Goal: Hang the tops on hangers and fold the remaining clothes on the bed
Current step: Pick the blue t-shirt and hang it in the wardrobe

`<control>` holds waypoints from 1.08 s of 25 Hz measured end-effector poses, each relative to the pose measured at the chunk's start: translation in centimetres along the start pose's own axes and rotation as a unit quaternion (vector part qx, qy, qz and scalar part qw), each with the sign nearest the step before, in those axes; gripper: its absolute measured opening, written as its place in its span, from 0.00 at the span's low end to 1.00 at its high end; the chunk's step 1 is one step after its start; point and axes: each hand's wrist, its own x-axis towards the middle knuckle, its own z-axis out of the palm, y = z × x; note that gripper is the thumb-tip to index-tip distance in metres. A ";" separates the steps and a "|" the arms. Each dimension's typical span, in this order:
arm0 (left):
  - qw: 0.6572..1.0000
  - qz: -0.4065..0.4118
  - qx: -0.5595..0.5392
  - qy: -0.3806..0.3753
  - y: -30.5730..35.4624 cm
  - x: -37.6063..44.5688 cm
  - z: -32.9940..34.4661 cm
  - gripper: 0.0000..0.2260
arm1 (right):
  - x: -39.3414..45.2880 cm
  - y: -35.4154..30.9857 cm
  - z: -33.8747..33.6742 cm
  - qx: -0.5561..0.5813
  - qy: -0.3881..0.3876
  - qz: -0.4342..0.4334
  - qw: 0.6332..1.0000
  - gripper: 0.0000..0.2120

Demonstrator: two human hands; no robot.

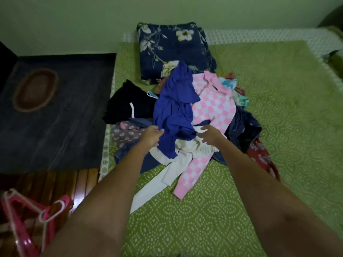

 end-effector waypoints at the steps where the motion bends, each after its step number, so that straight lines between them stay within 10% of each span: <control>1: 0.999 -0.020 -0.018 -0.017 -1.0 2.5 1.0 0.13 | 2.3 0.4 1.1 -0.016 -0.002 -0.005 1.000 0.26; 6: 0.990 -0.027 -0.111 -0.082 -2.7 10.0 5.6 0.38 | 9.5 1.3 5.2 -0.003 -0.003 -0.059 0.998 0.35; 11: 0.991 0.049 0.075 -0.097 -2.4 11.4 6.2 0.33 | 8.8 0.3 5.8 -0.014 -0.048 -0.010 0.999 0.41; 15: 0.926 0.143 0.331 -0.110 -0.1 7.8 2.7 0.21 | 4.9 -5.3 3.3 -0.281 -0.111 -0.066 0.951 0.13; 18: 0.903 0.216 0.370 -0.027 6.1 3.4 -0.8 0.26 | 0.5 -11.8 -0.5 -0.336 -0.033 -0.145 0.930 0.11; 24: 0.917 0.328 0.225 0.038 18.6 -11.8 -6.9 0.54 | -16.2 -23.1 -10.5 0.103 0.043 -0.252 0.961 0.10; 27: 0.911 0.404 0.071 0.038 22.2 -19.7 -7.8 0.37 | -25.3 -27.2 -13.3 0.280 0.005 -0.296 0.913 0.08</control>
